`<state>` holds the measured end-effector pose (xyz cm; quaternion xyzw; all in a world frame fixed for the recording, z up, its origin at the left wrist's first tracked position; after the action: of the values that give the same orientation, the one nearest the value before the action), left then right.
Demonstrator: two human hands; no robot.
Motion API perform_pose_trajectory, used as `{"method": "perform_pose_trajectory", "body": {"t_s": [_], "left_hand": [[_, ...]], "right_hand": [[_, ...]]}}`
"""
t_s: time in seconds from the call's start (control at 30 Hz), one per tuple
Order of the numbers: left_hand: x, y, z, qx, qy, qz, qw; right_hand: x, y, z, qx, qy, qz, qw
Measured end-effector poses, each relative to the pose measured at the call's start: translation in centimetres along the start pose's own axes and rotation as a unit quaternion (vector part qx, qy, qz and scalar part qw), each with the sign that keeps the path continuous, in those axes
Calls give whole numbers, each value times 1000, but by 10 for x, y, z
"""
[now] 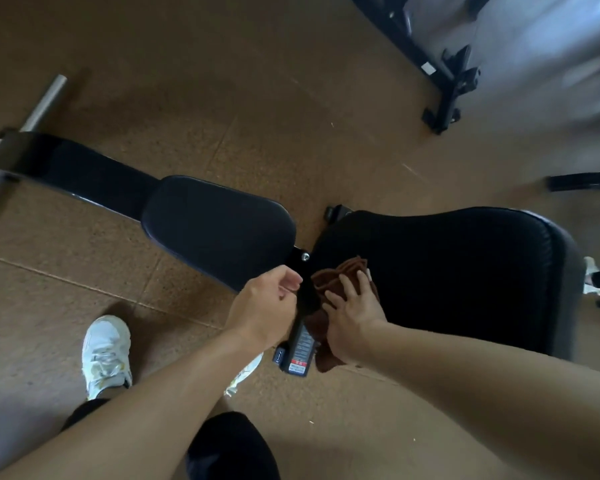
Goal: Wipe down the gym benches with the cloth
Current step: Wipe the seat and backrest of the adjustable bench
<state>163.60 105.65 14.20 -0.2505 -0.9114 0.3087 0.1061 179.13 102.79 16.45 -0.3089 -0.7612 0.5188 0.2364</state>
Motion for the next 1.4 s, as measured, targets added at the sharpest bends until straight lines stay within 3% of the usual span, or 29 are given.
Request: {"method": "perform_pose_trajectory", "body": {"t_s": [0.23,0.43,0.53,0.63,0.73,0.9,1.07,1.23,1.4], "left_hand": [[13,21,-1,-14,-30,5,999],[13,19,-15,-18,-25,16,999],[8,12,-23,-34,-22,30,999],[3,4,-35,-46,-23,33,998],[-8,-6,-63,-54,-22,42,997],[-34,-27,-133,-127,-4,87,988],[-44,-39,-168,-174,-8,115,978],[-42,-50,-143,-149,-38,117,981],[-38,-48,-110,-109,-36,124,986]], "right_hand": [[21,91,-39,-60,59,-41,996],[42,103,-93,-108,79,-53,990],[53,94,-129,-127,160,-60,977],[62,67,-172,-69,255,-18,964],[65,5,-207,-75,307,8,949],[39,-117,-240,-113,229,-43,966],[-11,-196,-211,-229,340,-142,901],[-59,-192,-97,-276,492,-329,757],[-49,-174,-113,-337,466,-325,751]]}}
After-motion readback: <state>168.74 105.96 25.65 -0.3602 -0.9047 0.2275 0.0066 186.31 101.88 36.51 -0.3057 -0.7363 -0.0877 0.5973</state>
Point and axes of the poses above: each hand's wrist, its own y-axis towards the middle knuckle, its own x-axis out of the back of the hand, z = x × y, the point moved 1 cm from there along y, towards the middle knuckle, and after that the axes turned 7 degrees about -y, right-handed, at the moved point
